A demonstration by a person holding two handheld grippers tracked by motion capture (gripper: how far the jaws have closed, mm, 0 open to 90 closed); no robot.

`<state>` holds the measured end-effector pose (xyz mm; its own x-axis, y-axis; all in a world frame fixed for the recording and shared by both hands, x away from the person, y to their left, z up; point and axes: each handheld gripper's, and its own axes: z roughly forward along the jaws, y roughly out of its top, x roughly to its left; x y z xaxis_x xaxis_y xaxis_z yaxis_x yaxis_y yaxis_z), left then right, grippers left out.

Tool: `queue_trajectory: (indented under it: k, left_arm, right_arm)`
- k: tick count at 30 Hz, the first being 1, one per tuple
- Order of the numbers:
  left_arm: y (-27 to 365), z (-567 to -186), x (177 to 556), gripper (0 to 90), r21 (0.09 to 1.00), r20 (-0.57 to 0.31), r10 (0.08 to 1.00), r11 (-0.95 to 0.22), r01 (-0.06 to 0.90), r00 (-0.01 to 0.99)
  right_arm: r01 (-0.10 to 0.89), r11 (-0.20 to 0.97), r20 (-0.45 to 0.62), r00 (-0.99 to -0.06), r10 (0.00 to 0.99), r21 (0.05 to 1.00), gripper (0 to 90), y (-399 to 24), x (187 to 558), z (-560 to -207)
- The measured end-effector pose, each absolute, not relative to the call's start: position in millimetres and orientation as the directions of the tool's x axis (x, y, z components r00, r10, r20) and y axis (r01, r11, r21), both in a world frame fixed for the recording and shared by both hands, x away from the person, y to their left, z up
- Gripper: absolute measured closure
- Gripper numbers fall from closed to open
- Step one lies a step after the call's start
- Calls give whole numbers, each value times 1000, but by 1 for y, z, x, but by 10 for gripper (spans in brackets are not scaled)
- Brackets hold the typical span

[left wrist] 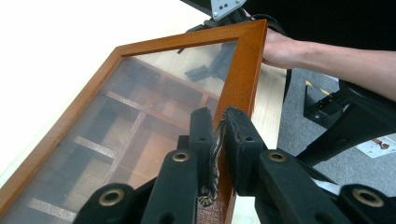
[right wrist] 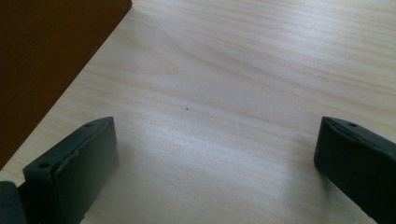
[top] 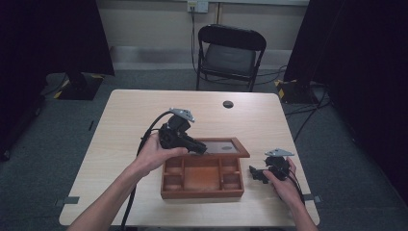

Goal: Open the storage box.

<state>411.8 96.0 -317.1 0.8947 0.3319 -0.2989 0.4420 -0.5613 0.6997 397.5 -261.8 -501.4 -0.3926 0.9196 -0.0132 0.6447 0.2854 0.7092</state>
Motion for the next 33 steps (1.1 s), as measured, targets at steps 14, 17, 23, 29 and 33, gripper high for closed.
queue_trajectory:
  k: [14, 17, 23, 29, 33]
  left_arm:
    - [96, -313, 416, 816, 706, -296, 330, -557, 438, 897]
    - [96, -313, 416, 817, 713, -298, 332, -546, 440, 895]
    - [96, -310, 417, 817, 708, -289, 339, -554, 438, 895]
    - [97, -309, 420, 817, 710, -298, 336, -548, 443, 894]
    - [96, -306, 421, 817, 707, -289, 344, -552, 442, 893]
  right_arm:
    - [644, 286, -14, -394, 919, 709, 0, -262, 398, -501]
    - [644, 286, -13, -393, 919, 709, 0, -262, 398, -501]
    - [644, 286, -13, -394, 919, 709, 0, -262, 398, -501]
    - [644, 286, -13, -393, 919, 709, 0, -262, 398, -501]
    - [644, 286, -14, -394, 919, 709, 0, -262, 398, -501]
